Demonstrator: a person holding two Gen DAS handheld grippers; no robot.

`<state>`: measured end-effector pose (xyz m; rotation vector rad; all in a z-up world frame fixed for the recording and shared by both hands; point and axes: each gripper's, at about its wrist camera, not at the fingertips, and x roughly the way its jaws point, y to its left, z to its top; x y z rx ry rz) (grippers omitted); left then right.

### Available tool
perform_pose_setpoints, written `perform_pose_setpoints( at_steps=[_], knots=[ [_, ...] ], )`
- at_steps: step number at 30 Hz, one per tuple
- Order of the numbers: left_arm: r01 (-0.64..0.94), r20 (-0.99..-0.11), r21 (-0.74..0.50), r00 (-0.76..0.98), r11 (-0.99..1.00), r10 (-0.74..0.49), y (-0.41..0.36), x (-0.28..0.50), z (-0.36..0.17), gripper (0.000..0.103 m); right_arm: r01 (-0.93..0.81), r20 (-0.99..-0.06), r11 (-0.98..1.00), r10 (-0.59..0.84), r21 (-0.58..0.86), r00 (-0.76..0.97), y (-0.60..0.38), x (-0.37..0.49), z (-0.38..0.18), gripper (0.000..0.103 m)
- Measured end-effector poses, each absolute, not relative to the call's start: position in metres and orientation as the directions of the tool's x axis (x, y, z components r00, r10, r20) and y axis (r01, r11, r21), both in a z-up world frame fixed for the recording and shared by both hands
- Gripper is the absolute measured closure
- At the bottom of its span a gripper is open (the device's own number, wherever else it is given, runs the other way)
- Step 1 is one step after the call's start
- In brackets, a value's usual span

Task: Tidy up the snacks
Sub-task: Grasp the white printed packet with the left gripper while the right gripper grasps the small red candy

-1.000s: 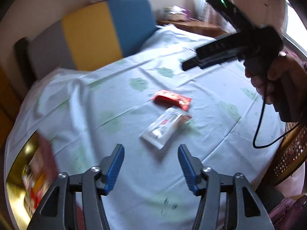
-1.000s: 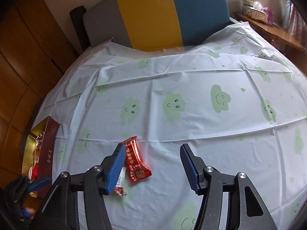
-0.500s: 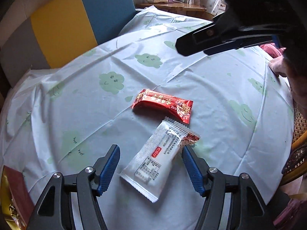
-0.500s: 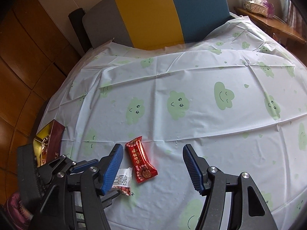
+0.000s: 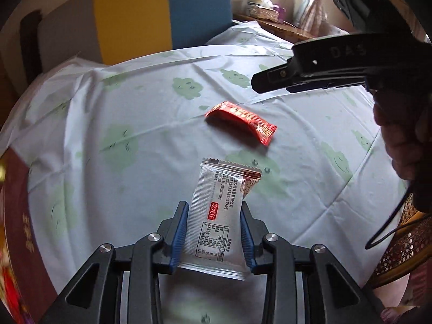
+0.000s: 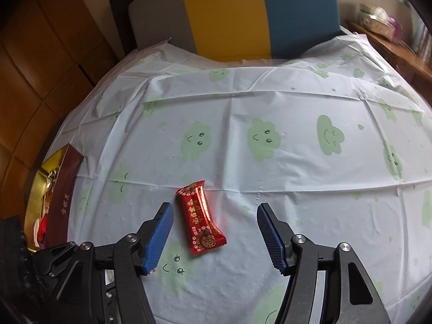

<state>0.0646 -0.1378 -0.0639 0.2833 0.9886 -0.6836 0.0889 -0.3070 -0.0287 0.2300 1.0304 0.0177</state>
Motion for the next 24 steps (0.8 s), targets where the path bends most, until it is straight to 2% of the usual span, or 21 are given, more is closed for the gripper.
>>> perform_pose_setpoints(
  at_steps=[5, 13, 18, 20, 21, 24],
  knots=[
    [0.568, -0.83, -0.124, 0.39, 0.814, -0.399, -0.116, 0.053, -0.064, 0.067, 0.018, -0.859, 0.989, 0.115, 0.144, 0.499, -0.289, 0.092, -0.04, 0.039],
    [0.541, -0.826, -0.129, 0.406, 0.831, -0.392, -0.101, 0.035, -0.06, 0.067, -0.027, -0.871, 0.995, 0.095, 0.093, 0.482, -0.278, 0.104, -0.059, 0.042],
    [0.536, -0.825, -0.134, 0.406, 0.833, -0.394, -0.103, 0.033, -0.062, 0.067, -0.05, -0.881, 0.996, 0.086, 0.071, 0.464, -0.273, 0.113, -0.071, 0.055],
    [0.535, -0.823, -0.133, 0.409, 0.835, -0.394, -0.103, 0.031, -0.062, 0.067, -0.069, -0.881, 0.997, 0.05, 0.02, 0.471, -0.268, 0.114, -0.073, 0.077],
    [0.533, -0.822, -0.136, 0.41, 0.835, -0.396, -0.102, 0.03, -0.061, 0.067, -0.077, -0.884, 0.997, 0.046, 0.012, 0.466, -0.266, 0.113, -0.072, 0.08],
    [0.532, -0.815, -0.138, 0.418, 0.836, -0.401, -0.1, 0.027, -0.058, 0.067, -0.086, -0.889, 0.996, 0.03, -0.011, 0.456, -0.264, 0.113, -0.073, 0.08]
  ],
)
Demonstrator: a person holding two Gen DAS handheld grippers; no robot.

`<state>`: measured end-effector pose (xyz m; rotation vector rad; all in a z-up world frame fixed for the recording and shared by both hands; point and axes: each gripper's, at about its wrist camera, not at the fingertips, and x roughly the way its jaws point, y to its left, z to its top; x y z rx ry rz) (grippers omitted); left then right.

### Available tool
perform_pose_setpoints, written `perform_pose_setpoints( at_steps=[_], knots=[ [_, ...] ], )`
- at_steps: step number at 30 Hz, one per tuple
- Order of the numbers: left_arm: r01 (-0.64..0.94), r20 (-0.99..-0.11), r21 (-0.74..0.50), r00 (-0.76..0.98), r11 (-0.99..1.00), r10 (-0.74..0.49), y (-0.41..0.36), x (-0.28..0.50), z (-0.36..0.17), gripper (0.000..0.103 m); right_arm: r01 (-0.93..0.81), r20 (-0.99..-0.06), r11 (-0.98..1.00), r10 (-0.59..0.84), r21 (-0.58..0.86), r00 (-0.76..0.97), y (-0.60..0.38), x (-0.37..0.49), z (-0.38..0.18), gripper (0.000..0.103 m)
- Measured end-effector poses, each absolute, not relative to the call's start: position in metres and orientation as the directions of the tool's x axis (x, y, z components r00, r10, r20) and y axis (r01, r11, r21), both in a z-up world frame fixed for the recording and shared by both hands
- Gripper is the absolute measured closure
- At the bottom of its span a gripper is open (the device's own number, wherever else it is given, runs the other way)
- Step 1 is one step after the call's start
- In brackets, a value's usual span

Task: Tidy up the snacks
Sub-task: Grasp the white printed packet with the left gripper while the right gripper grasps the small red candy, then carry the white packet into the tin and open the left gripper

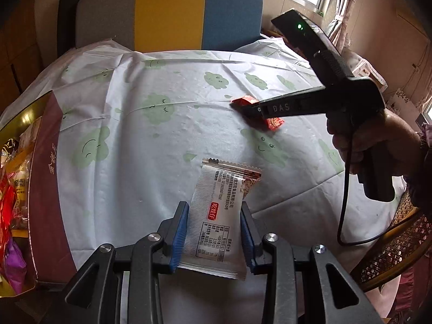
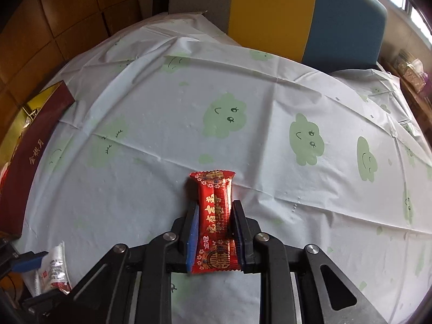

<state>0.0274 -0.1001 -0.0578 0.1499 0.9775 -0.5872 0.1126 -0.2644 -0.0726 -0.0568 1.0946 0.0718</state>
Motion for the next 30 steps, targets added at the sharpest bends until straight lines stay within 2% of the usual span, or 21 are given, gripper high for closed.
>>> perform_pose_setpoints(
  at_steps=[7, 12, 21, 25, 30],
  knots=[
    [0.503, -0.778, -0.157, 0.467, 0.85, -0.42, -0.077, 0.023, -0.032, 0.067, -0.105, -0.887, 0.993, 0.006, -0.048, 0.462, -0.26, 0.111, -0.073, 0.079],
    [0.416, -0.744, -0.198, 0.525, 0.888, -0.412, -0.036, 0.033, -0.011, 0.067, -0.102, -0.888, 0.993, -0.006, -0.06, 0.461, -0.26, 0.111, -0.072, 0.079],
    [0.12, -0.73, -0.284, 0.616, 0.951, -0.296, 0.071, 0.067, 0.004, 0.067, -0.086, -0.894, 0.995, -0.003, -0.046, 0.449, -0.261, 0.117, -0.073, 0.079],
    [-0.037, -0.736, -0.378, 0.618, 0.925, -0.276, 0.125, 0.092, 0.001, 0.067, -0.097, -0.891, 0.993, -0.013, -0.064, 0.454, -0.259, 0.116, -0.073, 0.079],
    [-0.138, -0.733, -0.415, 0.636, 0.899, -0.241, 0.166, 0.12, 0.001, 0.067, -0.108, -0.884, 0.99, -0.031, -0.092, 0.466, -0.255, 0.113, -0.074, 0.078]
  ],
)
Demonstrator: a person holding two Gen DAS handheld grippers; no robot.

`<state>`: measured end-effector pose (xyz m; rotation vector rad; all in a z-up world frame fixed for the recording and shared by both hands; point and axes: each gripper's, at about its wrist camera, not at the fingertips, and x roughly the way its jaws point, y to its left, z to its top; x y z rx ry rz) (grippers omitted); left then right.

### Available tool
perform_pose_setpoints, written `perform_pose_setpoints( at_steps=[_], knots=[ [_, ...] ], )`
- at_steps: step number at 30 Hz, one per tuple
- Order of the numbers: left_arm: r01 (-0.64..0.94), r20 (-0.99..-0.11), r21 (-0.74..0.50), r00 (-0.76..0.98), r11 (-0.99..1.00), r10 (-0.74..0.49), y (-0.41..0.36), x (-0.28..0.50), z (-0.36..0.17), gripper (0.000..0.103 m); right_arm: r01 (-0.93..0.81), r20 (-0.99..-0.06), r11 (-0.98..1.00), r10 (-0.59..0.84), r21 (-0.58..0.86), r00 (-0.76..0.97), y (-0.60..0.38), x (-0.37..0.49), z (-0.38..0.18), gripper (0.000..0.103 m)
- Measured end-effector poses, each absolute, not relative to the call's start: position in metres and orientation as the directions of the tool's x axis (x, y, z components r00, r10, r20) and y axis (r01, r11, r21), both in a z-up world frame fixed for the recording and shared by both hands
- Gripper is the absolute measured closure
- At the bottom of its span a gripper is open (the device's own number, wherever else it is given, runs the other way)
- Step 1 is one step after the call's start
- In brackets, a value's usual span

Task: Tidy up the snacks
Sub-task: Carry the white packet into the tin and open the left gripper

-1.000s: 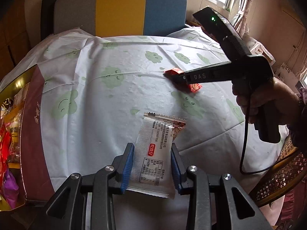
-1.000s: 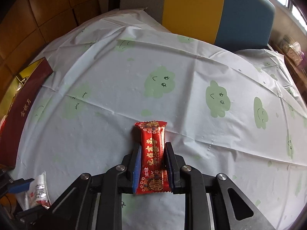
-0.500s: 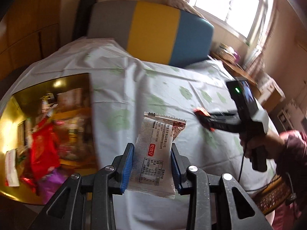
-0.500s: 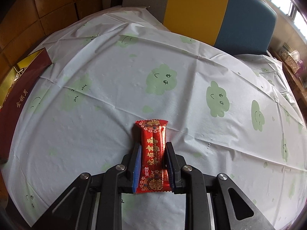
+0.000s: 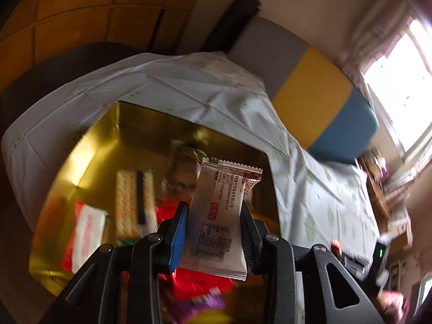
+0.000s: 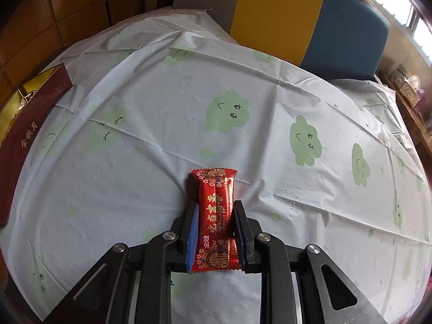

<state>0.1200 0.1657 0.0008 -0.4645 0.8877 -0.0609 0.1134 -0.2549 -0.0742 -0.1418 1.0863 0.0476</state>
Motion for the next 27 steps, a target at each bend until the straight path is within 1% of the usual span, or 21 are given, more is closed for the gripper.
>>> perform_pose_setpoints(
  at_steps=[6, 11, 16, 20, 23, 25, 27],
  knots=[
    [-0.258, -0.747, -0.497, 0.612, 0.829, -0.257, 0.197, 0.161, -0.022, 0.067, -0.11, -0.88, 0.989, -0.038, -0.102, 0.474, -0.254, 0.111, -0.074, 0.079],
    [-0.345, -0.773, -0.508, 0.587, 0.789, -0.241, 0.214, 0.187, -0.043, 0.066, -0.109, -0.878, 0.988, -0.043, -0.108, 0.477, -0.252, 0.11, -0.074, 0.078],
    [-0.391, -0.813, -0.465, 0.543, 0.795, -0.209, 0.221, 0.211, -0.062, 0.066, -0.109, -0.876, 0.987, -0.048, -0.114, 0.48, -0.251, 0.11, -0.074, 0.078],
    [-0.407, -0.822, -0.469, 0.527, 0.784, -0.218, 0.224, 0.215, -0.07, 0.062, -0.11, -0.876, 0.987, -0.049, -0.115, 0.481, -0.251, 0.11, -0.074, 0.078],
    [-0.399, -0.823, -0.455, 0.53, 0.796, -0.205, 0.223, 0.208, -0.067, 0.062, -0.111, -0.875, 0.987, -0.053, -0.121, 0.482, -0.25, 0.11, -0.074, 0.078],
    [-0.393, -0.826, -0.421, 0.538, 0.818, -0.167, 0.221, 0.198, -0.061, 0.062, -0.112, -0.874, 0.986, -0.057, -0.126, 0.483, -0.25, 0.11, -0.074, 0.078],
    [-0.376, -0.831, -0.343, 0.548, 0.861, -0.092, 0.213, 0.186, -0.05, 0.062, -0.114, -0.873, 0.984, -0.062, -0.133, 0.484, -0.249, 0.11, -0.074, 0.078]
  ],
)
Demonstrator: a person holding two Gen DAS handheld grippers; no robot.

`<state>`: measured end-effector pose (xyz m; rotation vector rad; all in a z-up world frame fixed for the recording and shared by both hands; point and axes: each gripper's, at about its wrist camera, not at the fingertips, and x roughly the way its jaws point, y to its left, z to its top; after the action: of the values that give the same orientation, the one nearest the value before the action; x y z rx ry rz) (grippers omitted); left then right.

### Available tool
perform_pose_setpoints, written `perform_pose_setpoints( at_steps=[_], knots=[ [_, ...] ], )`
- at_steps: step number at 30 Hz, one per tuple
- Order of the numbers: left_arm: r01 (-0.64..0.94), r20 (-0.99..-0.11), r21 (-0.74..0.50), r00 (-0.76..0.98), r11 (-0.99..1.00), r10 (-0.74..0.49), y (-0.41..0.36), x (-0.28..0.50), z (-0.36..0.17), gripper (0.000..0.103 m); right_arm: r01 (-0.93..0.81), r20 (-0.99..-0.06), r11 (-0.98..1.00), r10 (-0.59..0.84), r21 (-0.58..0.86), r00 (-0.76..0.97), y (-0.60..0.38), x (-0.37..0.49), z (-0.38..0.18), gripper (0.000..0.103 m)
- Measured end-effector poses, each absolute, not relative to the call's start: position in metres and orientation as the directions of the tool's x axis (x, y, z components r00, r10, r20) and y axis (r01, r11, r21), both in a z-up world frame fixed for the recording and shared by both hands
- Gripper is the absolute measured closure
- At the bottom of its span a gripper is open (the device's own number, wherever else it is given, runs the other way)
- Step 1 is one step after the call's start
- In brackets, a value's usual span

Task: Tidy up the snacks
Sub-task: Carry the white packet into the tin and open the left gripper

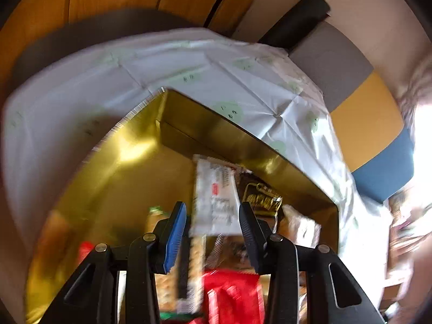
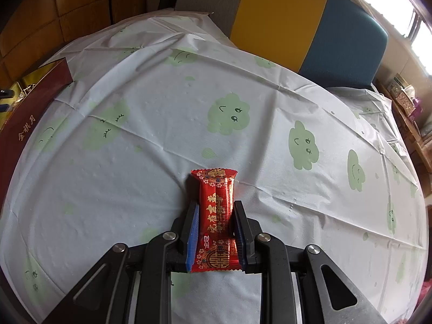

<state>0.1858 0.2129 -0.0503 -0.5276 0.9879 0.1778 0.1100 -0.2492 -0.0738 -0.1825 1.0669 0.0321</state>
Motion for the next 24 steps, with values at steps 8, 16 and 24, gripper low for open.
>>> perform_pose_setpoints(
  at_steps=[8, 16, 24],
  knots=[
    [-0.229, -0.786, -0.126, 0.617, 0.965, 0.044, 0.161, 0.119, -0.019, 0.062, -0.122, -0.868, 0.98, -0.08, -0.159, 0.49, -0.247, 0.11, -0.074, 0.079],
    [-0.194, -0.769, -0.083, 0.636, 0.978, 0.061, 0.135, 0.078, -0.009, 0.062, -0.123, -0.863, 0.977, -0.09, -0.173, 0.498, -0.245, 0.107, -0.074, 0.079],
    [-0.18, -0.756, -0.045, 0.649, 0.983, 0.084, 0.124, 0.05, -0.001, 0.062, -0.121, -0.86, 0.977, -0.09, -0.173, 0.502, -0.246, 0.106, -0.073, 0.08]
  ],
)
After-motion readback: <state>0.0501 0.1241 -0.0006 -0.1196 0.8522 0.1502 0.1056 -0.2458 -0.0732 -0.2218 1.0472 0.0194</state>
